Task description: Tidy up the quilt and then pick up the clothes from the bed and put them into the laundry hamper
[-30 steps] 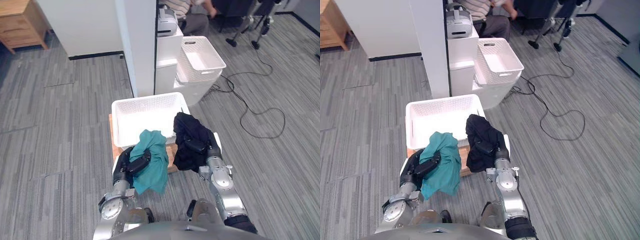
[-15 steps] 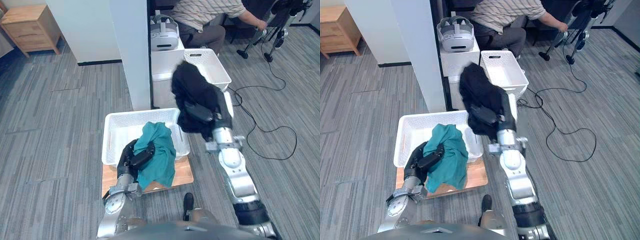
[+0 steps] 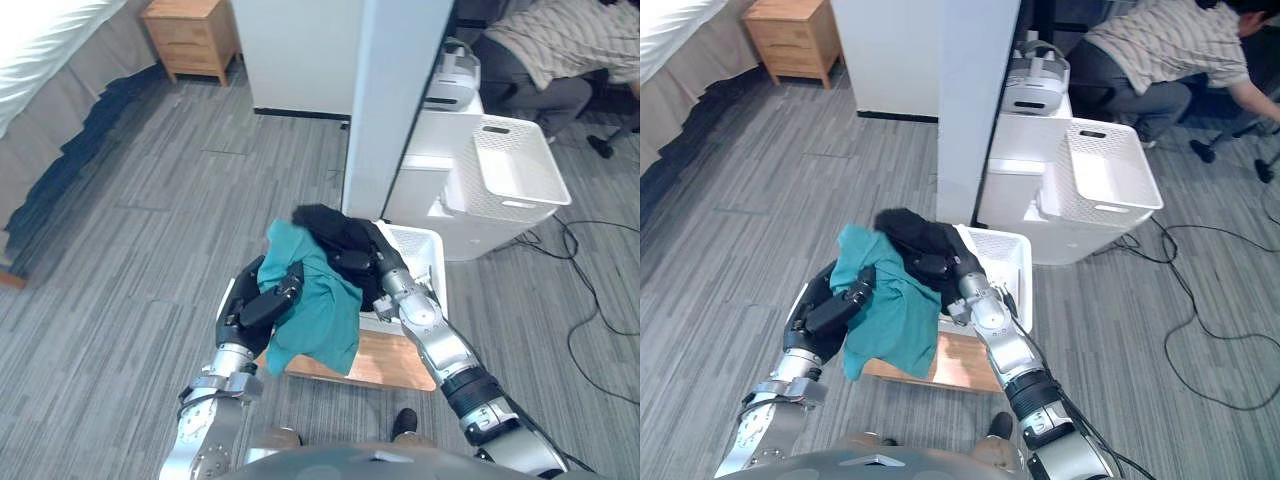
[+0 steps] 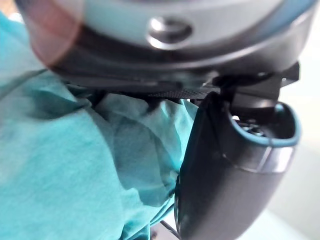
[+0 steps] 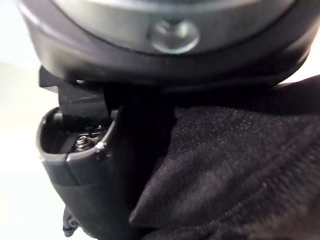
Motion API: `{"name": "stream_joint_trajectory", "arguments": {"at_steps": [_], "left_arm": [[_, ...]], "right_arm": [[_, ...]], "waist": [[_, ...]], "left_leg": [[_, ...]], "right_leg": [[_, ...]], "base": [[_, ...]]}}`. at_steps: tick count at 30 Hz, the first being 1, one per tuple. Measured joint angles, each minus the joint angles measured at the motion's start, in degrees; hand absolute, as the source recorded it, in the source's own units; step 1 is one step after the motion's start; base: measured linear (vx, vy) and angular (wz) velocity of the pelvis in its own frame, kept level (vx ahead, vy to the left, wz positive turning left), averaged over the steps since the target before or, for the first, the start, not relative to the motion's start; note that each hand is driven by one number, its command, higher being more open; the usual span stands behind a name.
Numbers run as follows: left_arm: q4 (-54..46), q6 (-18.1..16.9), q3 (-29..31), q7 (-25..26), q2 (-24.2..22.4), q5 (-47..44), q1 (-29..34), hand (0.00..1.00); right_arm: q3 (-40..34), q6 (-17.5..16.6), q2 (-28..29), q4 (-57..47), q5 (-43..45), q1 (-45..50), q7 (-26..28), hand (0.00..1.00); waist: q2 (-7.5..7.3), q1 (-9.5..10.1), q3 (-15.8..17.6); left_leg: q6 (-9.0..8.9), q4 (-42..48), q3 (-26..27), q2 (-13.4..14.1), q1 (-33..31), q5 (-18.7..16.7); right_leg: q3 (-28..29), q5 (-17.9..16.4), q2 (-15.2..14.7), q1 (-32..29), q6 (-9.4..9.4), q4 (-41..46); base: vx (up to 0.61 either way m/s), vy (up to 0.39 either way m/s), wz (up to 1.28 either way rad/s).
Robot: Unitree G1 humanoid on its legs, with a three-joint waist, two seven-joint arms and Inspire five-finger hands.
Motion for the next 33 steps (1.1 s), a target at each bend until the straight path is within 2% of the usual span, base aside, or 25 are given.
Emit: {"name": "stream_joint_trajectory", "arguments": {"at_steps": [4, 10, 11, 12, 13, 14, 15, 17, 19, 22, 26, 29, 31, 33], "left_arm": [[-1.7, -0.4, 0.7, -2.5, 1.7, -5.0, -0.2, 0.0], [-1.7, -0.4, 2.2, -2.1, 2.2, -6.7, 0.0, 0.0], [-1.7, -0.4, 2.6, -1.1, 2.1, -6.2, -0.1, 0.0], [-1.8, -0.4, 2.7, -0.7, 2.1, -5.2, -0.6, 0.0], [-1.9, -0.8, 2.7, -0.1, 2.1, -3.2, -1.2, 0.0], [-2.5, -1.2, 2.9, 1.1, 1.4, 0.0, -2.0, 0.0], [-2.8, -1.6, 3.3, 2.2, 0.3, 1.0, -2.1, 0.0], [-2.8, -2.6, 5.9, 5.9, 0.3, 7.6, -4.4, 0.0], [-2.8, -2.7, 7.4, 7.4, 0.3, 11.1, -6.0, 0.0], [0.6, -4.1, 9.4, 10.1, -0.2, 17.2, -9.3, 0.0], [3.4, -3.9, 9.8, 12.0, -0.4, 26.0, -10.6, 0.0], [5.1, -3.7, 10.2, 12.9, -0.5, 31.3, -12.7, 0.0], [6.3, -3.6, 10.4, 13.7, -0.5, 35.0, -14.2, 0.0], [7.4, -3.6, 11.8, 14.8, -0.7, 39.1, -15.0, 0.0]], "right_arm": [[-1.4, 0.0, -0.6, 7.1, 0.0, -2.8, -0.1, 1.0], [-4.2, 0.1, -1.1, 7.4, -0.5, -4.5, -1.6, 1.0], [-4.6, 0.1, -1.2, 7.3, -0.6, -4.4, -2.1, 1.0], [-5.2, 0.1, -1.0, 6.9, -0.7, -4.3, -2.5, 1.0], [-6.7, 0.1, -1.1, 6.2, -1.8, -4.1, -2.8, 1.0], [-8.9, 0.1, -1.6, 5.5, -2.7, -4.5, -3.4, 1.0], [-9.3, 0.1, -1.6, 4.6, -2.7, -4.3, -3.6, 1.0], [-9.9, 0.1, -0.6, -1.3, -2.8, -1.8, -3.6, 1.0], [-10.5, 0.0, -0.4, -4.7, -2.8, -0.8, -3.5, 1.0], [-13.1, -0.2, -0.5, -11.1, -3.1, 0.7, -3.5, 1.0], [-16.7, -0.3, -2.0, -15.8, -5.2, 3.6, -3.8, 1.0], [-19.7, -0.4, -3.6, -17.3, -7.2, 6.8, -4.1, 1.0], [-21.0, -0.4, -3.6, -18.4, -7.3, 9.1, -4.2, 1.0], [-21.2, -0.4, -3.6, -19.0, -7.3, 11.2, -4.0, 1.0]], "waist": [[0.11, -0.06, 0.0], [0.28, -0.03, 0.1], [-0.11, -0.12, 0.3], [-1.64, -0.14, 1.3], [-1.94, -0.09, 1.4], [-0.55, 0.02, 1.5], [-0.39, 0.12, 1.5], [-1.42, -0.54, 2.2], [-1.69, -0.69, 2.3], [-2.06, -1.34, 2.3], [-2.34, -3.88, 2.4], [-2.66, -5.15, 2.2], [-2.67, -5.29, 2.2], [-2.66, -6.51, 2.2]], "left_leg": [[0.09, 0.3, -0.9, -0.9, -0.9, 0.1], [0.1, 2.9, -1.2, -1.3, -2.0, 0.1], [0.01, 8.2, -0.8, -2.0, -4.2, 0.0], [0.67, 11.8, -0.5, -2.5, -6.9, -1.2], [1.59, 3.4, 1.3, -2.5, -6.5, -2.7], [3.14, -7.8, 4.1, -2.4, -2.4, 8.8], [3.22, -8.9, 4.6, -2.4, -2.2, 9.3], [3.32, -8.2, 4.9, -2.0, -2.1, 9.2], [3.56, -7.7, 5.8, -1.2, -1.7, 8.7], [2.37, -4.7, 8.7, 0.5, -1.4, 5.8], [1.41, -4.2, 12.4, 2.0, 0.4, 4.7], [0.72, -4.2, 14.8, 2.7, 1.3, 3.9], [0.69, -4.2, 15.8, 2.8, 1.7, 3.9], [0.56, -4.4, 16.8, 3.1, 2.3, 3.8]], "right_leg": [[-1.4, 0.6, -1.0, 0.3, 0.35, 0.0], [-2.9, 0.8, -1.8, 1.1, 0.13, 0.0], [-2.9, 1.3, -3.5, 1.9, -0.38, 0.0], [-2.8, 1.6, -5.1, 2.4, -0.56, 0.0], [-2.3, 1.8, -6.5, 2.5, -0.3, 0.0], [-2.3, 2.6, -6.0, 2.2, 1.24, 0.0], [-2.6, 2.6, -5.9, 1.5, 1.79, 0.0], [-2.3, 2.3, -5.3, 1.4, 1.74, 0.7], [-1.8, 1.6, -4.2, 1.3, 0.97, 1.4], [1.9, 0.6, -2.8, 1.1, 1.53, 1.5], [5.4, 0.6, -0.7, 0.4, 1.52, 0.9], [7.5, 0.6, 0.3, -0.1, 1.51, 0.1], [8.6, 0.6, 0.6, -0.4, 1.51, 0.1], [9.5, 0.6, 1.0, -0.6, 1.51, 0.1]], "base": [[-0.01, 0.046, 0.19], [0.02, 0.012, 0.13], [-0.02, 0.06, 0.2], [-0.07, 0.068, 0.29], [-0.08, 0.064, 0.19], [-0.06, 0.125, -0.01], [-0.02, 0.136, -0.15], [0.02, 0.063, -0.11], [0.05, -0.042, -0.22], [0.06, -0.088, -0.52], [0.03, -0.065, -0.56], [0.0, -0.052, -0.48], [-0.02, -0.047, -0.37], [-0.03, -0.051, -0.32]]}}
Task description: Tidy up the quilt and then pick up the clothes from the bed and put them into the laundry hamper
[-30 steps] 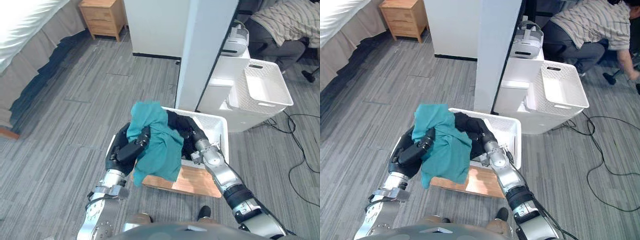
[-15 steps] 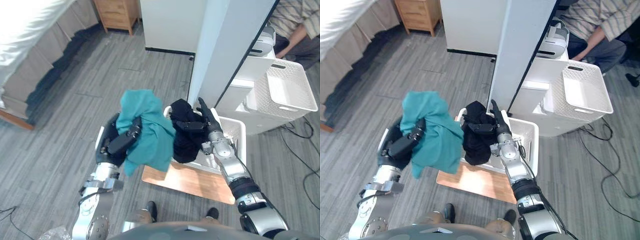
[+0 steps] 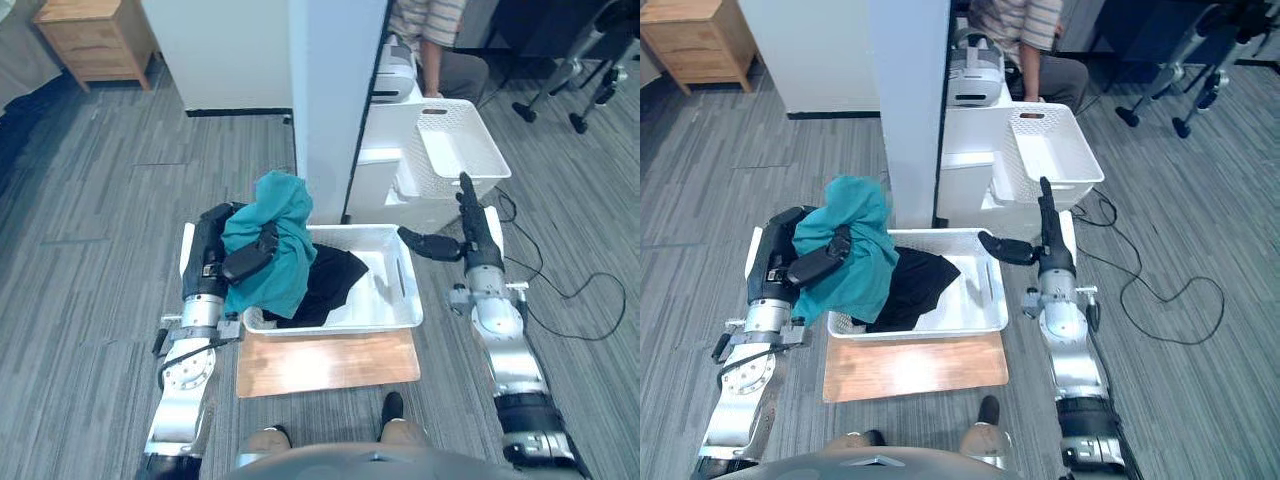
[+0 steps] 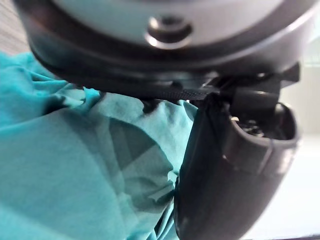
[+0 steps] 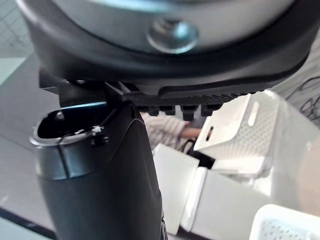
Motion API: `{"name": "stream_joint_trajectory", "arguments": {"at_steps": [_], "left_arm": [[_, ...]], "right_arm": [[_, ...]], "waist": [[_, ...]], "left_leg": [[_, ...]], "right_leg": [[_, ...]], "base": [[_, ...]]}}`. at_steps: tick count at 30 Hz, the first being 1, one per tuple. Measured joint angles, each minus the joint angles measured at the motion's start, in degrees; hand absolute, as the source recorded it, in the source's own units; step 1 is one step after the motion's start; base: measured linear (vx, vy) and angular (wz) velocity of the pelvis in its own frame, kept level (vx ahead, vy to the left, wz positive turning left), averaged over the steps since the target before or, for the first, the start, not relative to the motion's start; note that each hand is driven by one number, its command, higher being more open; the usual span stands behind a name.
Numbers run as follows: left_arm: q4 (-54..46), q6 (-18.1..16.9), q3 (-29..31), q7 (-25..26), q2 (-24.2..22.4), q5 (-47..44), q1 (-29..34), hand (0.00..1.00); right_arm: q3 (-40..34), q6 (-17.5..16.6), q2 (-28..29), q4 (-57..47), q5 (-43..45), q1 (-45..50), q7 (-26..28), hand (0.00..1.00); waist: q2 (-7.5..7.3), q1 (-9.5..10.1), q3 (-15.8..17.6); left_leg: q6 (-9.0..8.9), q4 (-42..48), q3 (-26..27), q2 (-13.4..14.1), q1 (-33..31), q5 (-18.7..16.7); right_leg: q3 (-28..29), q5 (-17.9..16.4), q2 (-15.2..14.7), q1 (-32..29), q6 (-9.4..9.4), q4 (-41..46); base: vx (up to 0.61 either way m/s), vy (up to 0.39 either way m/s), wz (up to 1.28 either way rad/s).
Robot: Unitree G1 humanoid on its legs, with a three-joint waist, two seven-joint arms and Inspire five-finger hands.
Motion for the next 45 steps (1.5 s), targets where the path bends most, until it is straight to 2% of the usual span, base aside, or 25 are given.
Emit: {"name": "stream_joint_trajectory", "arguments": {"at_steps": [3, 4, 15, 21, 24, 28, 32, 34, 37, 40, 43, 45], "left_arm": [[3.0, 0.9, 1.4, 1.3, 0.0, 4.3, -2.6, 0.0], [4.7, 1.4, 2.0, 1.5, 0.0, 6.2, -3.3, 1.0], [24.8, 6.2, 2.2, 4.1, -1.4, 15.4, -3.5, 1.0], [26.2, 6.2, 1.9, 6.1, -2.0, 17.0, -5.4, 1.0], [21.4, 6.0, 2.0, 7.3, -2.9, 14.0, -5.5, 1.0], [11.0, 2.3, 2.5, 9.3, -3.8, 6.2, -5.8, 1.0], [6.2, -2.2, 5.7, 11.6, -5.3, 0.9, -6.4, 1.0], [5.9, -3.2, 8.1, 12.2, -5.5, -1.2, -6.2, 1.0], [6.1, -3.7, 12.5, 12.8, -6.6, -4.3, -3.1, 1.0], [10.5, -4.0, 15.1, 11.3, -7.1, -8.5, 3.1, 1.0], [19.6, -2.1, 17.8, 9.0, -8.7, -10.5, 7.8, 1.0], [28.1, 1.0, 20.2, 7.2, -11.3, -13.1, 11.0, 1.0]], "right_arm": [[-0.4, 0.0, 0.0, -2.4, 0.1, 3.8, 0.5, 1.0], [-0.4, -0.1, 0.0, -2.9, 0.1, 4.9, 0.8, 1.0], [0.5, -0.1, 0.6, -3.4, 0.2, 13.1, 3.0, 1.0], [1.8, -0.2, 0.8, -3.4, 0.2, 13.9, 3.2, 1.0], [2.4, -0.2, 1.2, -3.3, 0.2, 14.2, 3.1, 1.0], [2.4, -0.3, 3.7, -2.6, 0.2, 15.2, 2.5, 1.0], [2.2, -0.4, 5.4, 1.2, 0.2, 16.8, 1.7, 1.0], [2.1, -0.4, 6.4, 2.8, 0.2, 17.0, 1.6, 1.0], [0.2, -0.4, 8.6, 5.7, 0.1, 17.8, 1.6, 1.0], [-6.3, -0.2, 10.5, 9.3, 0.2, 18.5, 0.5, 1.0], [-11.2, 0.8, 12.0, 10.9, 0.3, 19.5, -2.4, 1.0], [-12.7, 1.4, 13.1, 10.9, 1.1, 21.3, -4.2, 1.0]], "waist": [[-0.04, -0.22, 0.0], [-0.04, -0.3, 0.0], [-0.6, -2.91, -1.2], [-0.47, -3.03, -1.6], [-0.16, -3.12, -2.1], [0.18, -3.2, -3.4], [1.2, -3.14, -4.7], [1.29, -3.09, -4.7], [0.93, -2.84, -4.9], [0.85, -2.74, -5.0], [0.39, -1.8, -5.2], [-0.37, -1.43, -5.5]], "left_leg": [[-0.16, -0.2, 1.6, 0.2, 0.0, -0.1], [-0.19, -0.3, 2.2, 0.2, 0.1, -0.1], [-0.96, -0.5, 6.0, 0.4, 0.6, -0.6], [-1.16, 0.6, 6.0, 0.6, -0.2, -0.7], [-1.16, 0.8, 5.7, 0.6, -0.3, -0.7], [-1.03, 1.4, 4.4, 0.6, -1.1, -0.6], [-0.67, 1.2, 2.4, 0.5, -1.0, -0.2], [-0.5, 1.3, 1.9, 0.4, -1.0, -0.1], [-0.43, 1.1, 1.3, 0.4, -1.2, 0.2], [-0.46, 0.3, 0.4, 0.4, -0.9, 0.7], [-0.58, -1.1, 0.6, 0.4, 0.2, 1.4], [-0.66, -1.5, 1.4, 0.5, 1.0, 1.5]], "right_leg": [[1.6, 0.0, 0.5, -1.3, -0.02, 0.0], [2.3, 0.0, 0.6, -1.6, -0.02, 0.0], [6.0, 0.1, 1.2, -3.8, -0.06, -0.1], [6.3, 0.1, 1.2, -4.2, -0.06, -0.1], [5.9, 0.1, 1.0, -3.9, -0.06, -0.1], [4.7, 0.1, 0.8, -3.7, -0.07, -0.1], [2.7, 0.1, 0.3, -2.3, -0.08, -0.1], [2.0, 0.1, 0.0, -1.9, -0.08, -0.1], [1.9, 0.1, 0.0, -1.7, -0.12, -0.1], [1.4, 0.1, 0.0, -1.0, -0.12, -0.1], [1.0, 0.1, 0.2, -0.5, -0.11, -0.1], [0.1, -0.4, 0.3, 0.2, -0.65, -0.1]], "base": [[-0.06, -0.051, -0.29], [-0.07, -0.051, -0.31], [-0.06, -0.049, -0.19], [-0.06, -0.05, -0.02], [-0.07, -0.043, 0.05], [-0.06, -0.037, 0.15], [-0.04, -0.026, 0.27], [-0.06, -0.02, 0.16], [-0.07, -0.028, 0.11], [-0.06, -0.036, 0.15], [-0.02, -0.019, 0.03], [-0.04, -0.032, -0.02]]}}
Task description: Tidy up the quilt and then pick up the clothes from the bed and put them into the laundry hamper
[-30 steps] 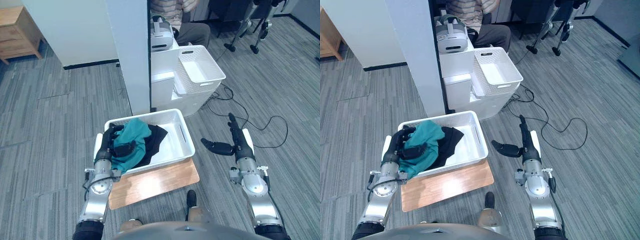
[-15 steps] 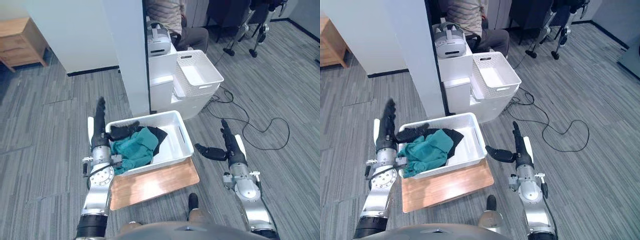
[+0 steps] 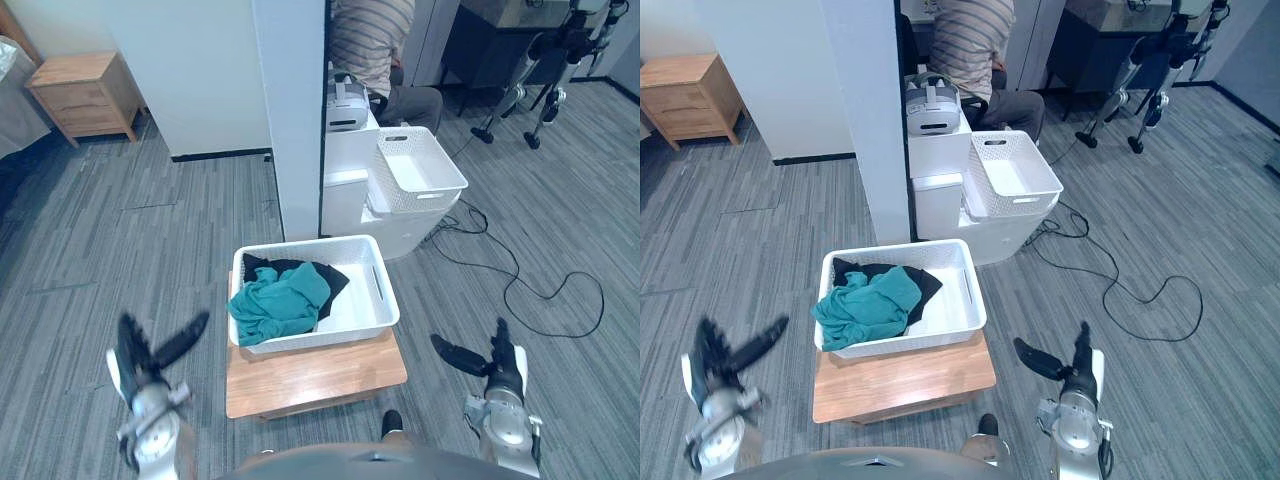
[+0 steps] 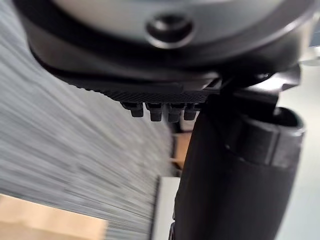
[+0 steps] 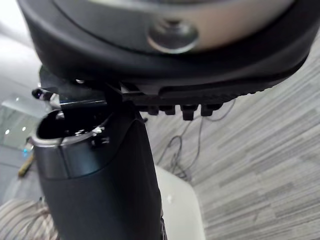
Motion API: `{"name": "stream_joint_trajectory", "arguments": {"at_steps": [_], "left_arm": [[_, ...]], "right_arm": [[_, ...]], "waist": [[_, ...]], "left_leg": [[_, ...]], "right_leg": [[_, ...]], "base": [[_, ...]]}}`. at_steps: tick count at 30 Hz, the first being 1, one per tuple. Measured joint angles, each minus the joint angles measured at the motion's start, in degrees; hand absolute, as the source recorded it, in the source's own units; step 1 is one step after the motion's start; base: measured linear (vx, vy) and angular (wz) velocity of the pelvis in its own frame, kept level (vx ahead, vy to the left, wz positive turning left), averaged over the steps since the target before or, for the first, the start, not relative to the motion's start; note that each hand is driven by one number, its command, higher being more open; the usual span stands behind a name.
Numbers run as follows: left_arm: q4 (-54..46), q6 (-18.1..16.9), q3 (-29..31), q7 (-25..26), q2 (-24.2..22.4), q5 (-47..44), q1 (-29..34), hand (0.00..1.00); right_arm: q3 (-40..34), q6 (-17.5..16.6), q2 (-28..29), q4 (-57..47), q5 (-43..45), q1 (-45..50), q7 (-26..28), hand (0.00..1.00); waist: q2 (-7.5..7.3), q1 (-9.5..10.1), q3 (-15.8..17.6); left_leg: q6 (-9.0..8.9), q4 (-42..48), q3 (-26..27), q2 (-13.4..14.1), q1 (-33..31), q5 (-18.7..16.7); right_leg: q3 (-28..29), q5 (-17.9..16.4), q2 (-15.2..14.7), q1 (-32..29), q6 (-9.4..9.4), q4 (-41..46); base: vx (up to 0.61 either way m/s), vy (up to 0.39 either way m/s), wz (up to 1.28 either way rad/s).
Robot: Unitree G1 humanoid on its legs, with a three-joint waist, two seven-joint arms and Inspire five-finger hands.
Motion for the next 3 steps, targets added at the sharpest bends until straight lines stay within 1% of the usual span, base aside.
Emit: {"name": "stream_joint_trajectory", "arguments": {"at_steps": [2, 3], "left_arm": [[5.5, 1.5, 1.0, -0.8, -1.2, -2.4, 2.2, 1.0], [9.7, 2.6, 1.8, -1.8, -1.8, -3.9, 3.5, 1.0]], "right_arm": [[0.0, 0.5, 1.3, 0.0, 0.0, 1.0, -0.4, 1.0], [0.3, 0.9, 2.7, 0.0, 0.1, 1.8, -0.6, 1.0]], "waist": [[-0.7, 0.24, -0.6], [-1.15, 0.34, -0.9]], "left_leg": [[-0.13, -0.3, 0.6, 0.0, 0.5, 0.0], [-0.48, -0.4, 1.0, 0.0, 0.9, -0.3]], "right_leg": [[-0.2, -0.9, 0.0, 0.2, -0.27, 0.0], [-0.9, -2.3, 0.0, 0.5, -0.2, 0.0]], "base": [[-0.03, -0.034, -0.11], [-0.01, -0.028, -0.08]]}}
